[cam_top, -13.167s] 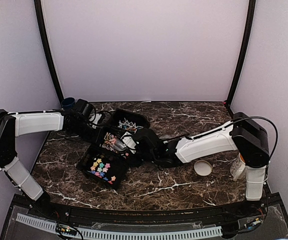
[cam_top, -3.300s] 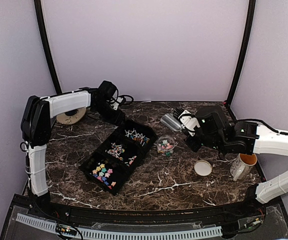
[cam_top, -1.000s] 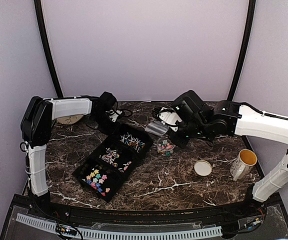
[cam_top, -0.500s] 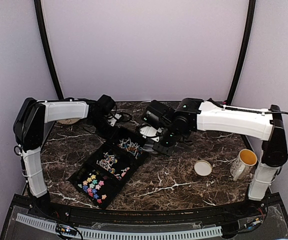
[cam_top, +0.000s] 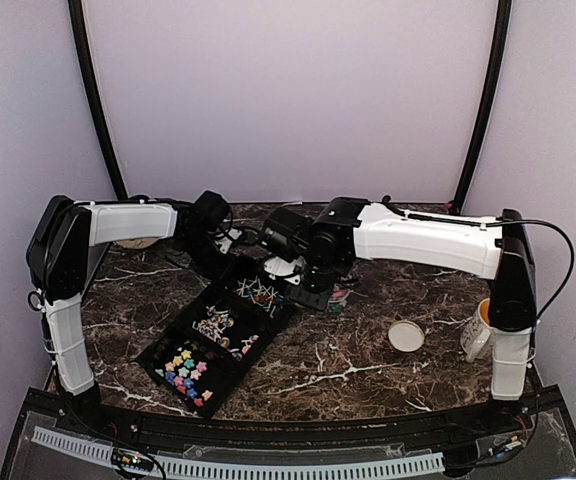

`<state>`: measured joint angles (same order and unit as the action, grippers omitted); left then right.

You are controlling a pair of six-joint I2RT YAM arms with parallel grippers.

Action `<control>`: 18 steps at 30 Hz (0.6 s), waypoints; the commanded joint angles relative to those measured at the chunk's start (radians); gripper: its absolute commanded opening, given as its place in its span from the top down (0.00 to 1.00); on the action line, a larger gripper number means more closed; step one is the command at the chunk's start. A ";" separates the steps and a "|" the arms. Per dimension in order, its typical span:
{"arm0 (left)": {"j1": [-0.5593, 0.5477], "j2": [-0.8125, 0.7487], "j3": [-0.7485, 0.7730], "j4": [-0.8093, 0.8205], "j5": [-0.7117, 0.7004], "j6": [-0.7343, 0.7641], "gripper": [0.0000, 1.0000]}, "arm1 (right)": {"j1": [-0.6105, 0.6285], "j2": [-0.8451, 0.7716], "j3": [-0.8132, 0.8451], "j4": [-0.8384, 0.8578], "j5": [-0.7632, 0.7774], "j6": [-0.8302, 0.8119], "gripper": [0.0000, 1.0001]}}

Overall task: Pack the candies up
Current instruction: Hold the storage box at the center of the board, then scoop the fake candies from the storage box.

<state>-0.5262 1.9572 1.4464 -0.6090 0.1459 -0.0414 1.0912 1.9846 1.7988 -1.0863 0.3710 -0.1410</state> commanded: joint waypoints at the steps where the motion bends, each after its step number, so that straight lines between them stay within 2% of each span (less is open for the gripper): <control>1: -0.001 -0.048 0.000 0.037 0.024 -0.012 1.00 | 0.008 0.048 0.064 -0.053 0.017 -0.013 1.00; 13: -0.001 -0.081 -0.022 0.060 0.049 -0.020 1.00 | 0.003 0.234 0.242 -0.030 -0.018 -0.069 1.00; 18: -0.001 -0.093 -0.029 0.070 0.068 -0.023 1.00 | -0.014 0.284 0.250 0.042 -0.029 -0.068 1.00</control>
<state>-0.5262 1.9518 1.4246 -0.5800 0.1646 -0.0456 1.0897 2.2143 2.0384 -1.0771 0.3599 -0.2016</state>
